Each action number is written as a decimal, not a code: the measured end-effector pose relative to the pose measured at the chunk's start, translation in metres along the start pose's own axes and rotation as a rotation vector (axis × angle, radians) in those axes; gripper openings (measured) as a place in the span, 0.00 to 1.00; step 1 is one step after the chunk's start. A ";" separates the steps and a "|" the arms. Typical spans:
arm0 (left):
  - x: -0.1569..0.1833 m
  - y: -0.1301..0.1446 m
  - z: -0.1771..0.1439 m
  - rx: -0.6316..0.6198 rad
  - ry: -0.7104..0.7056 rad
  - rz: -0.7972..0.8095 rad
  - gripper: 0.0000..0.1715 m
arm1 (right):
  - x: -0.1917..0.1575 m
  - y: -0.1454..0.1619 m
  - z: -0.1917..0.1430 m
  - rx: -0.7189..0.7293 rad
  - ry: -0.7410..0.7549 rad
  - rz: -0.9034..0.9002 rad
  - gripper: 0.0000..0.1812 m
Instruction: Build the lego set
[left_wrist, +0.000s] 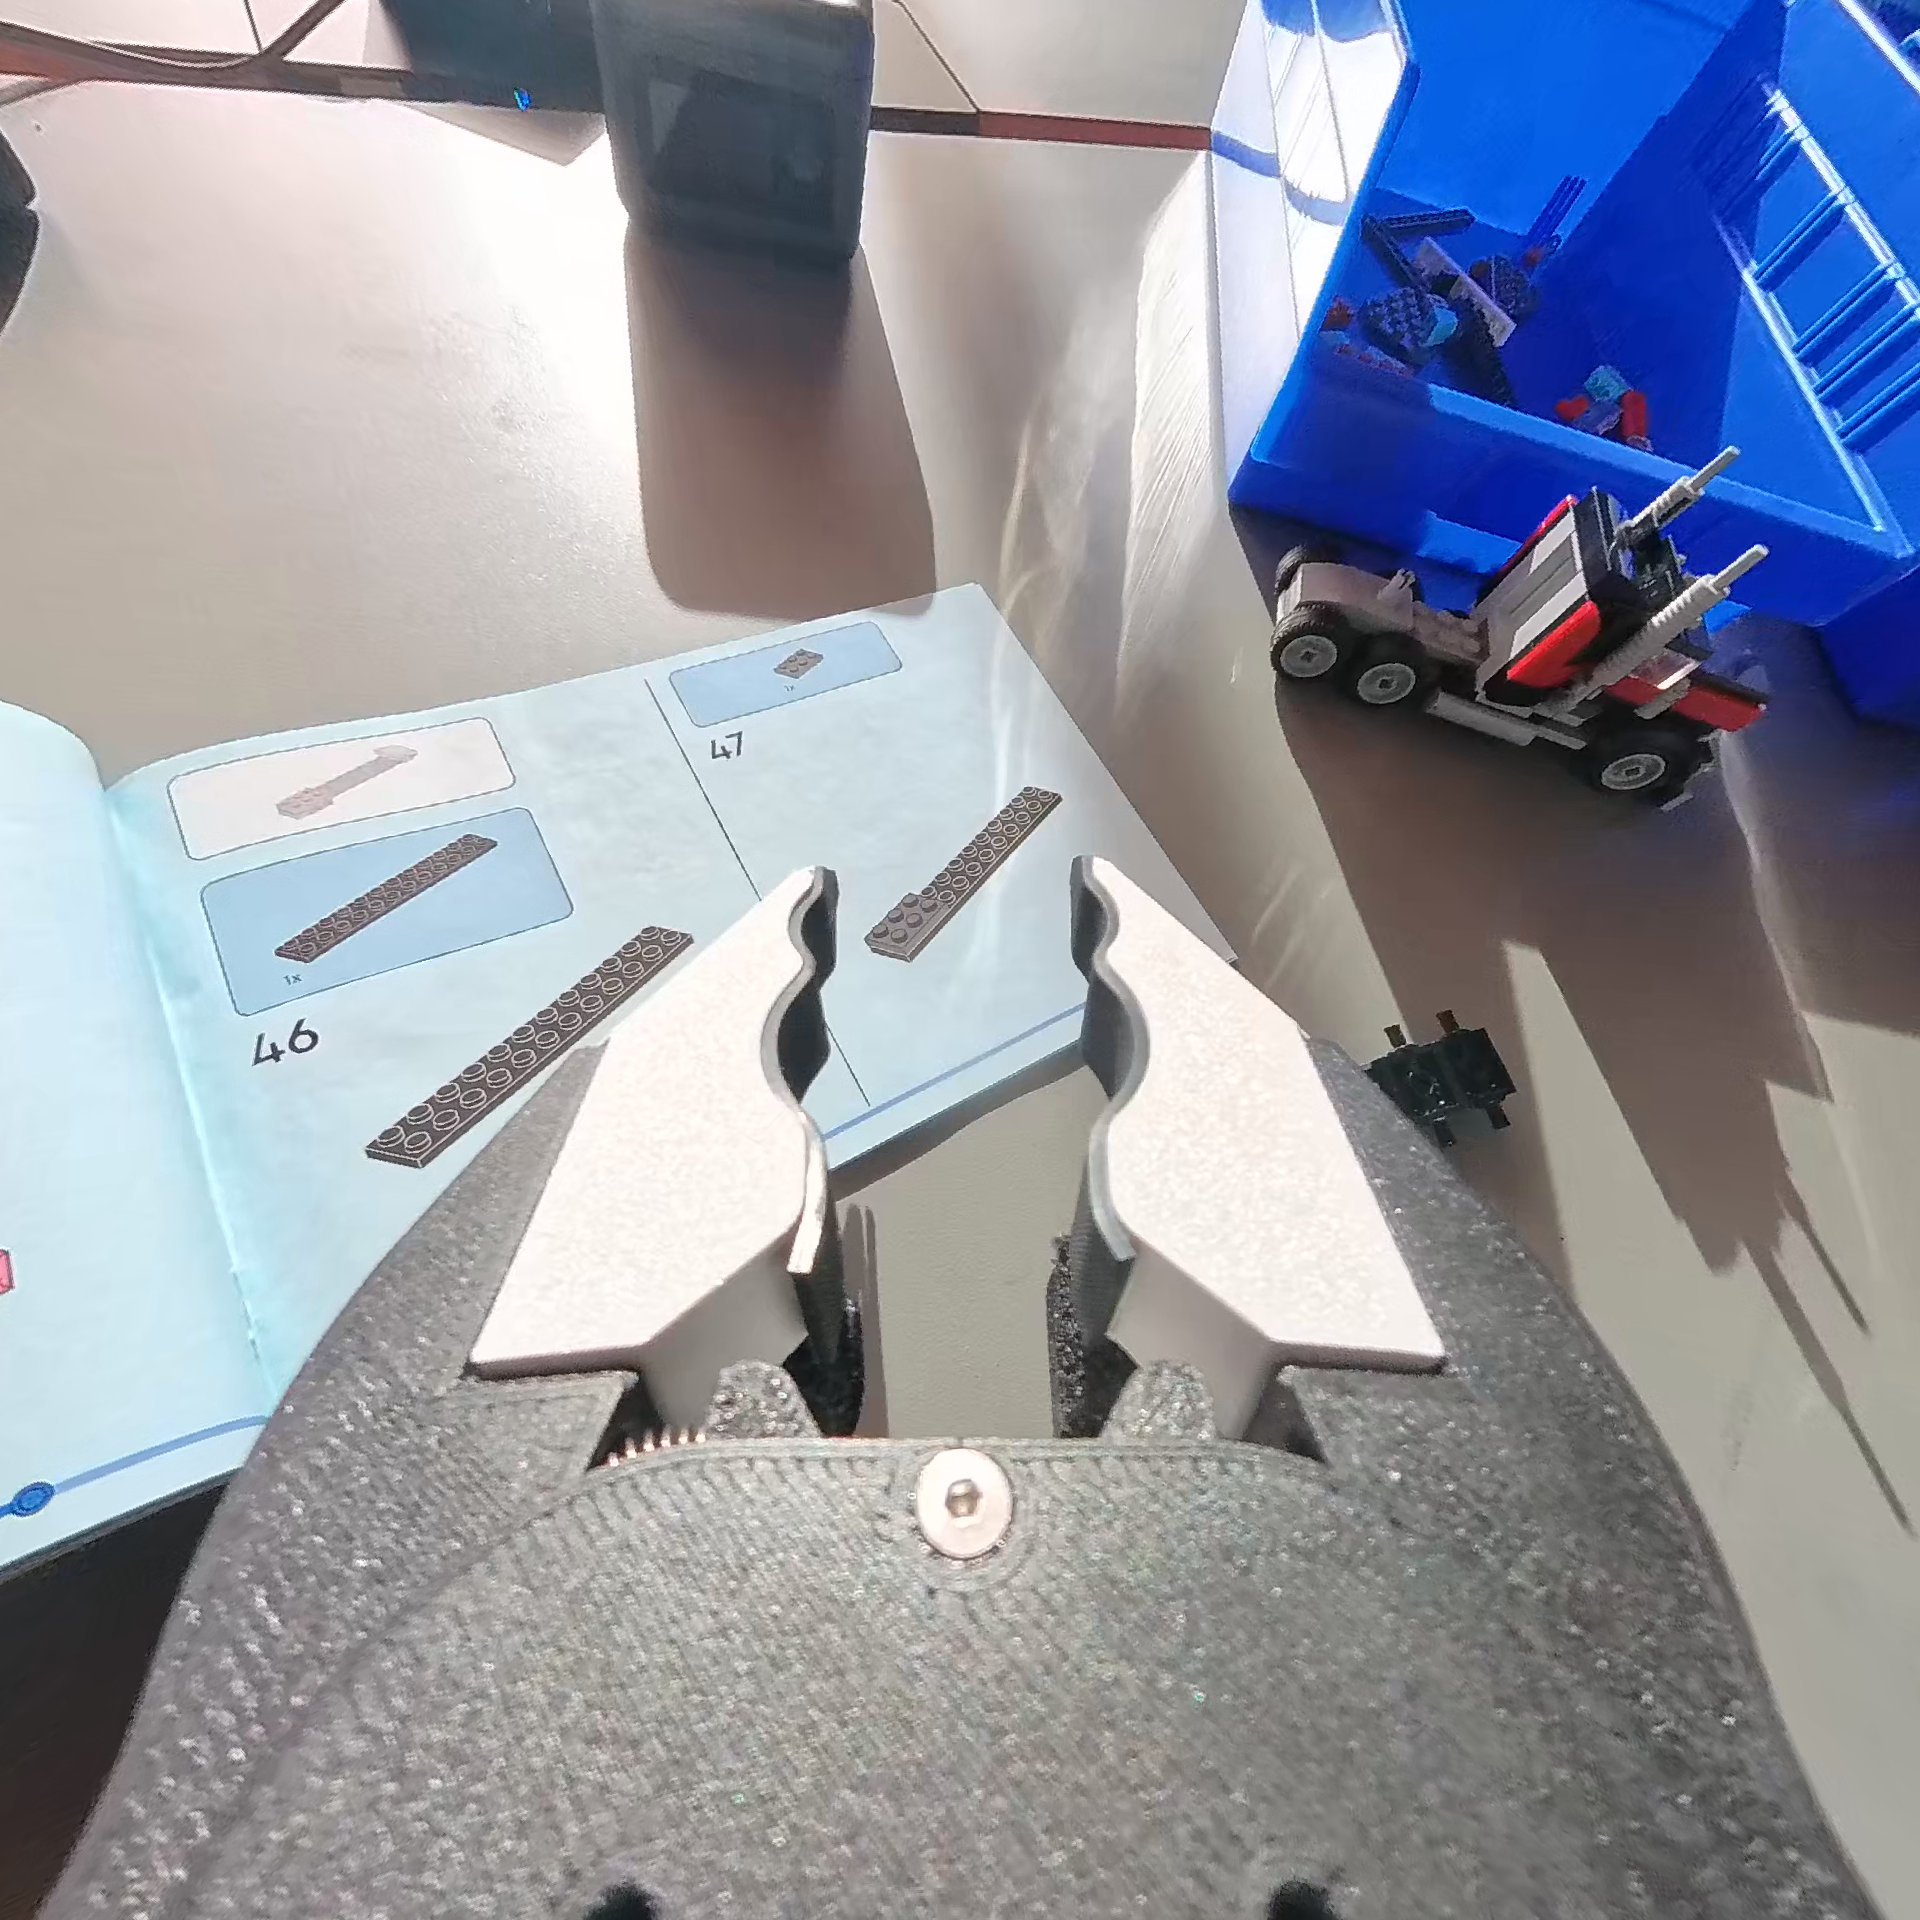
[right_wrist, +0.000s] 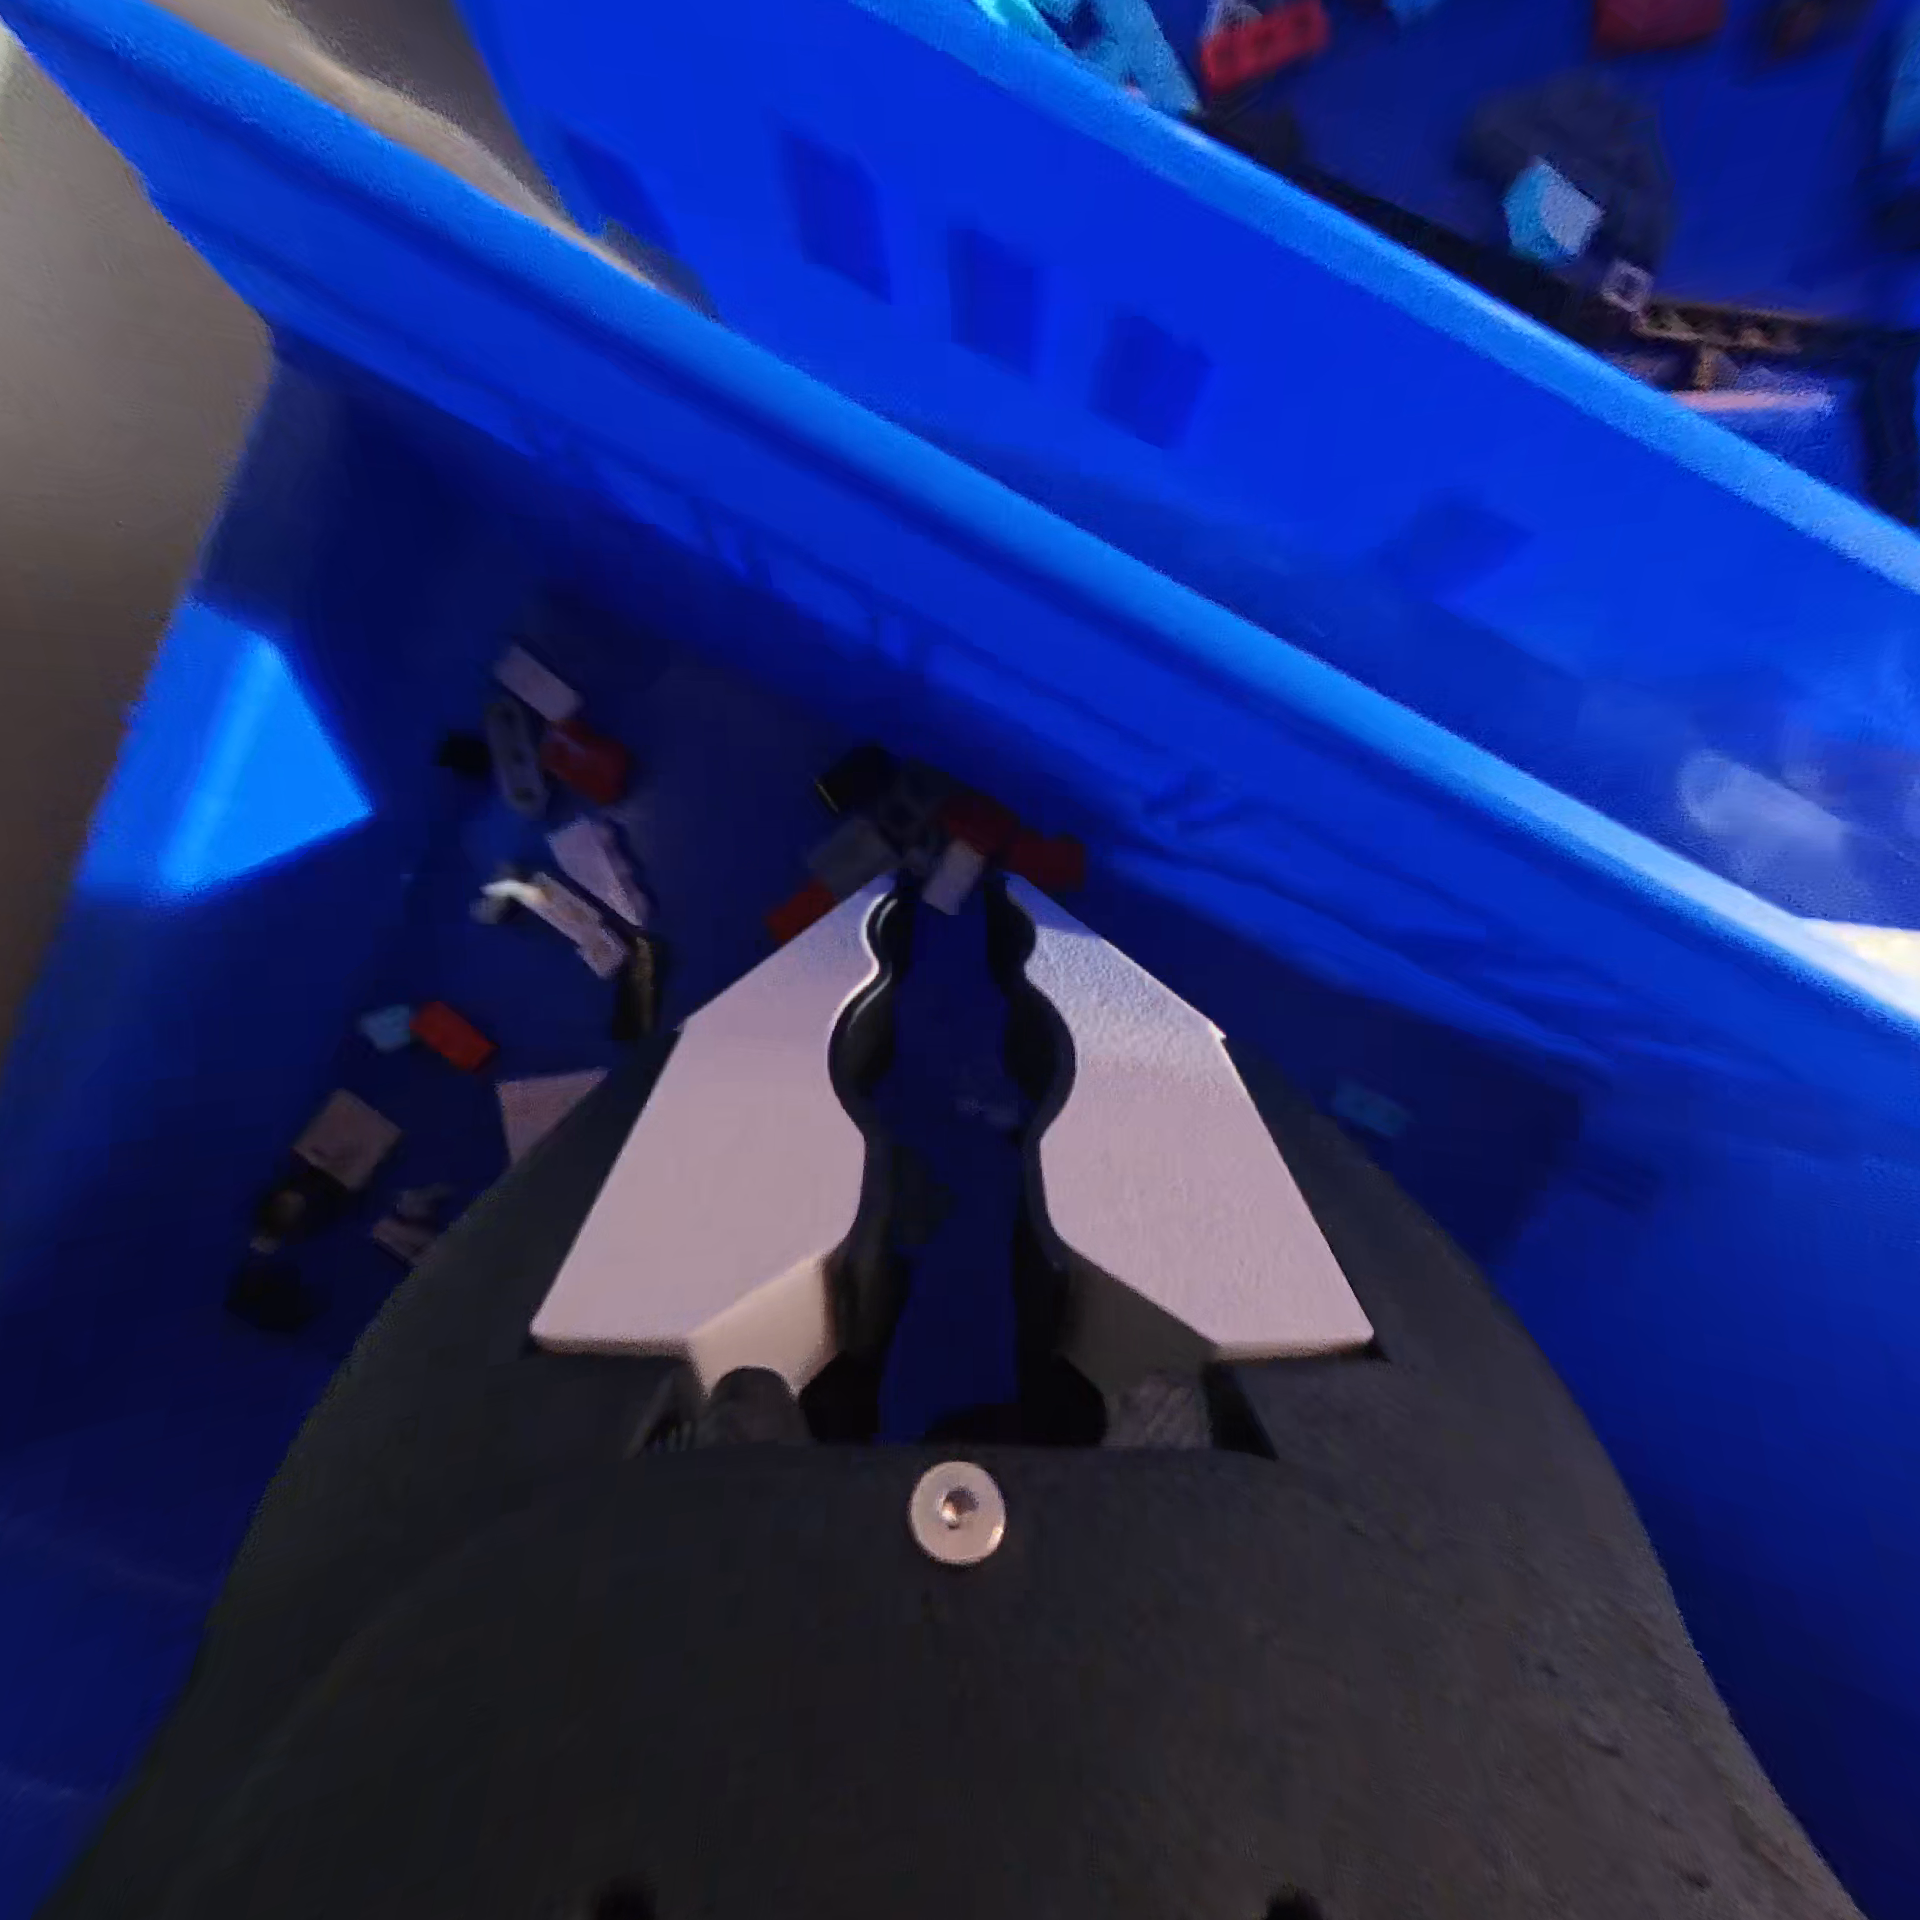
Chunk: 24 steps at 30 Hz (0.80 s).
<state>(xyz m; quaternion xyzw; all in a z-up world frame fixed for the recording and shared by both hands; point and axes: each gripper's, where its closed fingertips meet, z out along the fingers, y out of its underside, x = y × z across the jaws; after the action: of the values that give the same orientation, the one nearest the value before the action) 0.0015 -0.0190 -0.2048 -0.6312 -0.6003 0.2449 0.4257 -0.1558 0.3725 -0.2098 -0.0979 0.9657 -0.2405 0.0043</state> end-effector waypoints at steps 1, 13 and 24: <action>0.000 0.000 0.000 0.001 0.001 0.000 0.27 | -0.005 -0.003 0.005 0.001 -0.018 -0.007 0.11; 0.000 0.000 0.000 0.000 -0.003 0.000 0.27 | -0.002 0.000 0.017 -0.024 0.034 -0.005 0.04; -0.001 0.000 0.000 -0.001 -0.003 -0.001 0.27 | 0.014 0.033 0.001 -0.131 0.103 0.046 0.03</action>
<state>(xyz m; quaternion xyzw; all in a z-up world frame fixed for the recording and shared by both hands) 0.0014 -0.0196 -0.2052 -0.6307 -0.6016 0.2453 0.4245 -0.1751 0.3975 -0.2256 -0.0631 0.9803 -0.1813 -0.0465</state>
